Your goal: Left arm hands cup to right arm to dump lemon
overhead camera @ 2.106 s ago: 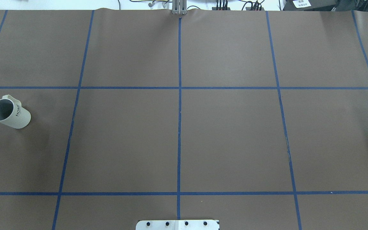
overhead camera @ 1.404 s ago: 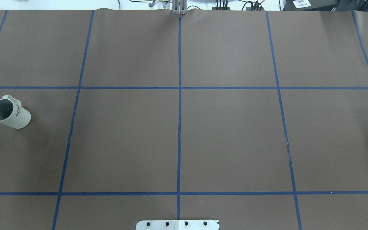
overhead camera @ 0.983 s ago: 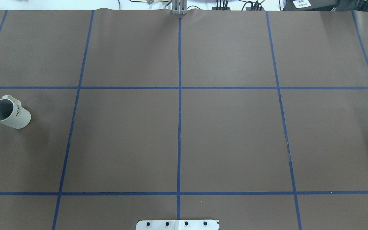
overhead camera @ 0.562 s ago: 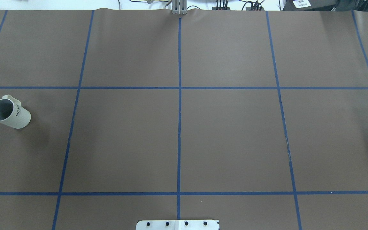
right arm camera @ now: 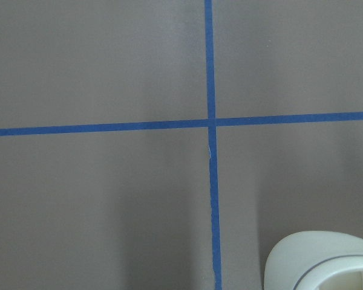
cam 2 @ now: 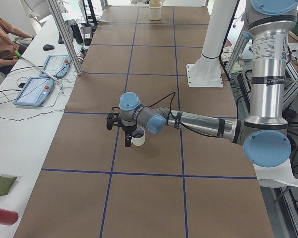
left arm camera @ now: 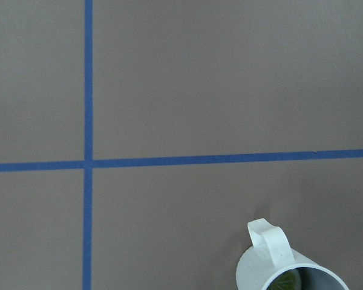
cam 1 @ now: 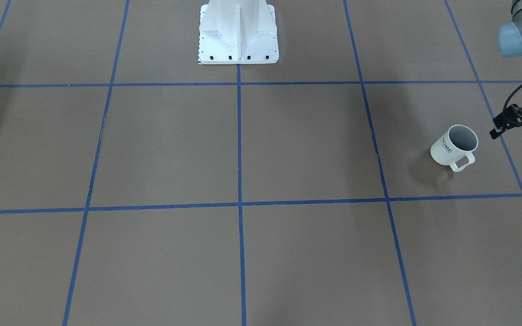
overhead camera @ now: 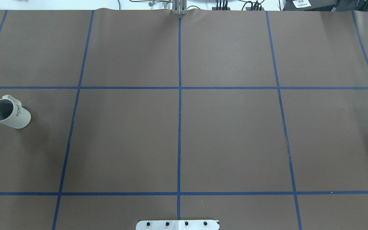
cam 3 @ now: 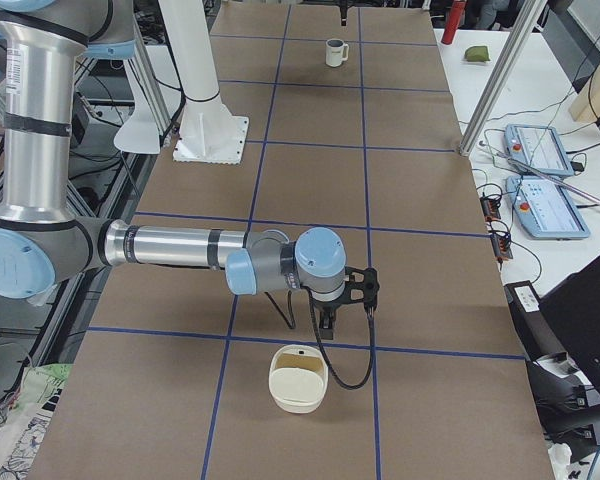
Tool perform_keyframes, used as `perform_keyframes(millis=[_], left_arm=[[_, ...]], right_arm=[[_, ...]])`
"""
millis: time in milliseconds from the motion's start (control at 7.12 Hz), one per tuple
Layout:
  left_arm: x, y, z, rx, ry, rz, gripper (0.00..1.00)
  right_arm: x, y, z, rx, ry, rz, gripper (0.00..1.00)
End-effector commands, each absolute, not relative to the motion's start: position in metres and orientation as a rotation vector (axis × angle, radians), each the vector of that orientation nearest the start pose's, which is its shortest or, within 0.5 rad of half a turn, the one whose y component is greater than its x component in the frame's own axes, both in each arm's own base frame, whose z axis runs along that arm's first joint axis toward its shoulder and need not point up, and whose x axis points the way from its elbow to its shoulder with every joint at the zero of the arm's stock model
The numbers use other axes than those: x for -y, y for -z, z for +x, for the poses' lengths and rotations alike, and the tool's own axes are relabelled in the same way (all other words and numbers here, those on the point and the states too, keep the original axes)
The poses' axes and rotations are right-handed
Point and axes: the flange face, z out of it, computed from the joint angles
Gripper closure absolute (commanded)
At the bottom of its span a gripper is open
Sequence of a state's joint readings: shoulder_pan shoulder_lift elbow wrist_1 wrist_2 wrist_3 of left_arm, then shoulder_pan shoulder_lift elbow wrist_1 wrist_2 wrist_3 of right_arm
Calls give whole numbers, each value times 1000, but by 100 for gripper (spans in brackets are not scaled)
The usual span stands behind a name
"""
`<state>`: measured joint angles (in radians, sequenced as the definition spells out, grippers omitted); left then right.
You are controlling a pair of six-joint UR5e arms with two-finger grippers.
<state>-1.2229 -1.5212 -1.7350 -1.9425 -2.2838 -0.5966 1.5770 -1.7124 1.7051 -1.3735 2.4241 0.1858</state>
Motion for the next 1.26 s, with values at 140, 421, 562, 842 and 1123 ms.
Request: perform_keyframes(millis=[140,421,562,842,1123], left_arm=[[472,-572,156,-807,45,37,0],[475,-590,164,-797,38,15,0],[474,-595,167,-798,31,15,12],[476,-595,169,-799,40,9,87],[486,-581,175,-819,85,-7,100]], right_arm=[[441,-632,61,869,-103,95,0],[442,-630,61,866,-101,100,0],[442,-629,61,865,-100,103,0],[442,-630,61,865,-101,100,0],[443,-626,60,872,-98,105,0]])
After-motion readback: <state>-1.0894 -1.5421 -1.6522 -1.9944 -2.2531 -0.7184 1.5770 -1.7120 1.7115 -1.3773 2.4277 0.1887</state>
